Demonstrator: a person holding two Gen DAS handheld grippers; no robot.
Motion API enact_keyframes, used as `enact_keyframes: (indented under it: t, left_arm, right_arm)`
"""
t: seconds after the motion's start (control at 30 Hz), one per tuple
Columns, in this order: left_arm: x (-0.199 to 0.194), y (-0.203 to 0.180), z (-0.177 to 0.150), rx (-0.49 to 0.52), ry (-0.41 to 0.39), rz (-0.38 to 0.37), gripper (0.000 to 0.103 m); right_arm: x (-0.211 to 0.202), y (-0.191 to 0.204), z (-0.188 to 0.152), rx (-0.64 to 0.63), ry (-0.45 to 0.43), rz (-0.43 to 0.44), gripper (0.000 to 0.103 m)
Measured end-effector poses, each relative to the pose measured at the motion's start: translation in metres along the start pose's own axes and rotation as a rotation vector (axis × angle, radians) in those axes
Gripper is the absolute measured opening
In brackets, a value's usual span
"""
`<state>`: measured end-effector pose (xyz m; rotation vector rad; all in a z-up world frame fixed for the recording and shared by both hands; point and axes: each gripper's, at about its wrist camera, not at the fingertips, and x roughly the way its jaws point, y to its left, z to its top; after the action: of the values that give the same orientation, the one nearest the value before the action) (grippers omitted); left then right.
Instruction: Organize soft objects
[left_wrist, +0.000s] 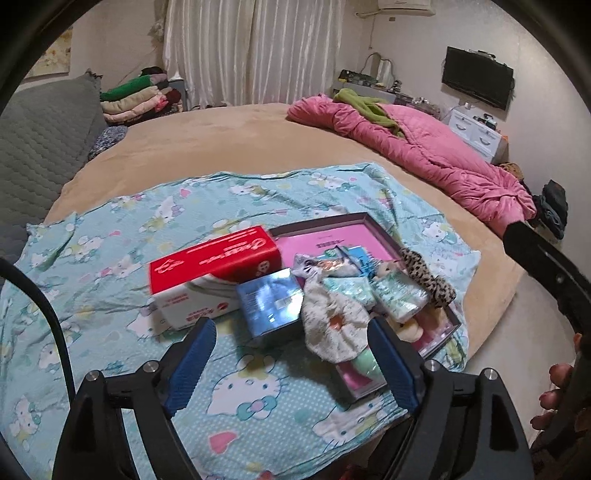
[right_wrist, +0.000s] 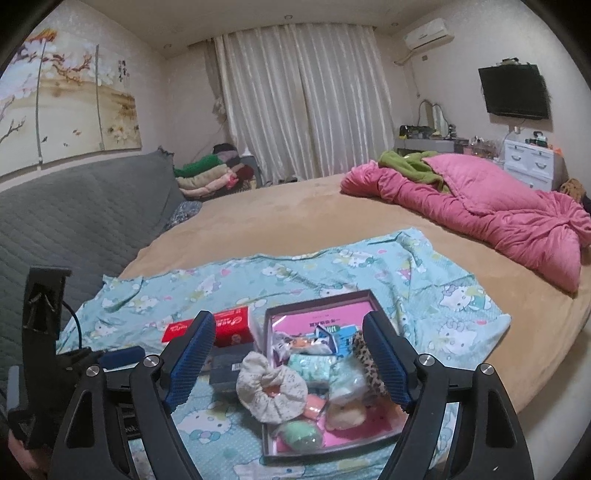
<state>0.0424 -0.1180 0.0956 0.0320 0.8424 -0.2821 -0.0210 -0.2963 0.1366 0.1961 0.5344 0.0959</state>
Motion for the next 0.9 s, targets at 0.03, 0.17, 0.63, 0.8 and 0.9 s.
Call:
enact_keyframes:
  t: [0.03,0.17,0.63,0.8,0.9]
  left_arm:
    - [-0.004,0.002,-0.003,0.0,-0.004,0.015,0.084]
    - [-0.012,0.012,-0.015,-0.02,0.003,0.028,0.084]
    - [-0.005,0.018,-0.056,-0.079,0.067,0.043,0.084]
    - [0.0,0.013,-0.062,-0.086,0.08,0.039,0.084]
    - [0.003,0.011,-0.067,-0.081,0.095,0.046,0.084]
  right_arm:
    - [-0.001,0.002,-0.003,0.0,0.009,0.0,0.083]
    - [-0.001,0.009,-0.018,-0.028,0.046,-0.009,0.083]
    - [0.005,-0.002,-0.071,0.001,0.179,-0.017,0.084]
    - [0.006,-0.01,-0.076,0.033,0.187,-0.034,0.085]
    - [0.006,-0.01,-0.078,0.029,0.179,-0.033,0.085]
